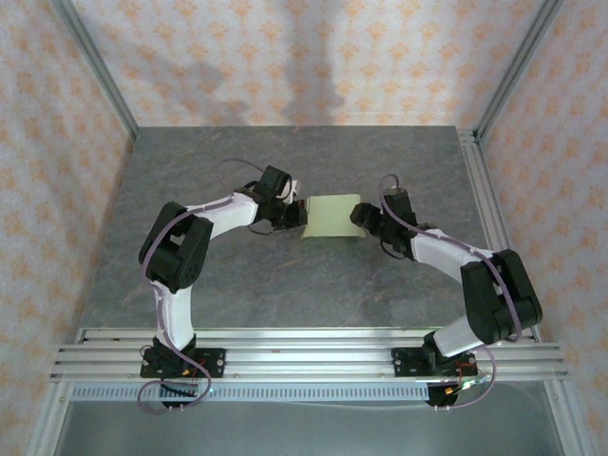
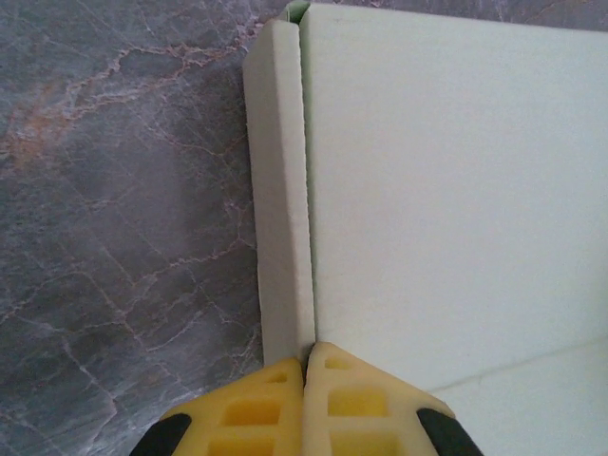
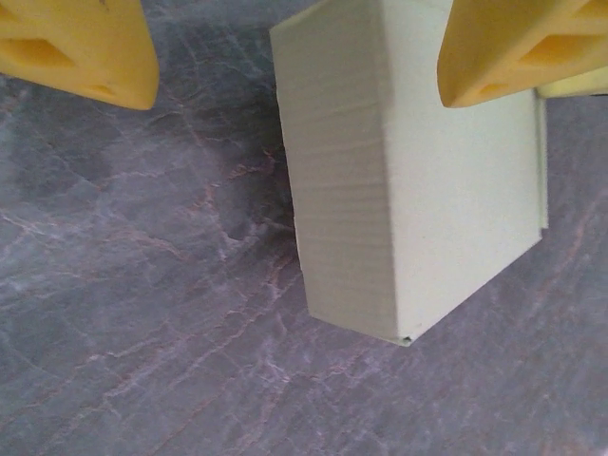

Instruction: Fold the paper box

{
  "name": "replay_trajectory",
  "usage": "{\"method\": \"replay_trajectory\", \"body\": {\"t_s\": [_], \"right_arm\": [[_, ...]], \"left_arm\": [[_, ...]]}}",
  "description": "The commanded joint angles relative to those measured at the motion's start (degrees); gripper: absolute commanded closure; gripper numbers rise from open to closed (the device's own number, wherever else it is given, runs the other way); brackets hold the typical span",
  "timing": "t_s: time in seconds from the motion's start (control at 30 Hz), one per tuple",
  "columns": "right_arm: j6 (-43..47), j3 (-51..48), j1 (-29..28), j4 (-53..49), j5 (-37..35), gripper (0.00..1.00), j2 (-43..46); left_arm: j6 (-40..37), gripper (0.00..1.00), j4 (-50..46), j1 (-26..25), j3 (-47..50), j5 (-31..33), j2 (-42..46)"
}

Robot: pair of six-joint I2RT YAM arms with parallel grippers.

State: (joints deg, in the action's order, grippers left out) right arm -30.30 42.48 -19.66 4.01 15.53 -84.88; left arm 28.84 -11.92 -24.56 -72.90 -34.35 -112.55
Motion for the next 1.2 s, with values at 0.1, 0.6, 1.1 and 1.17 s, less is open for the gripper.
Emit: {"method": "replay_trajectory", "body": {"t_s": [0.1, 0.6, 1.1, 1.17], "right_arm": [[-3.0, -0.6, 0.6, 5.3, 4.2, 0.23, -0.1], [-10.2, -0.5, 1.3, 15.2, 13.8, 0.44, -5.4], [-12.0, -1.7, 1.5, 15.7, 13.2, 0.60, -2.7], [-12.1, -1.9, 1.6, 15.1, 12.7, 0.60, -1.7]], "left_arm": [[-1.2, 1.00, -0.3, 1.5, 2.0, -3.8, -1.5], [-1.7, 1.00, 0.0, 2.1, 2.2, -5.3, -2.1], [0.3, 0.44, 9.1, 2.1, 8.2, 0.0, 6.5], [-1.3, 0.20, 9.5, 1.8, 9.5, 2.7, 9.2]]}}
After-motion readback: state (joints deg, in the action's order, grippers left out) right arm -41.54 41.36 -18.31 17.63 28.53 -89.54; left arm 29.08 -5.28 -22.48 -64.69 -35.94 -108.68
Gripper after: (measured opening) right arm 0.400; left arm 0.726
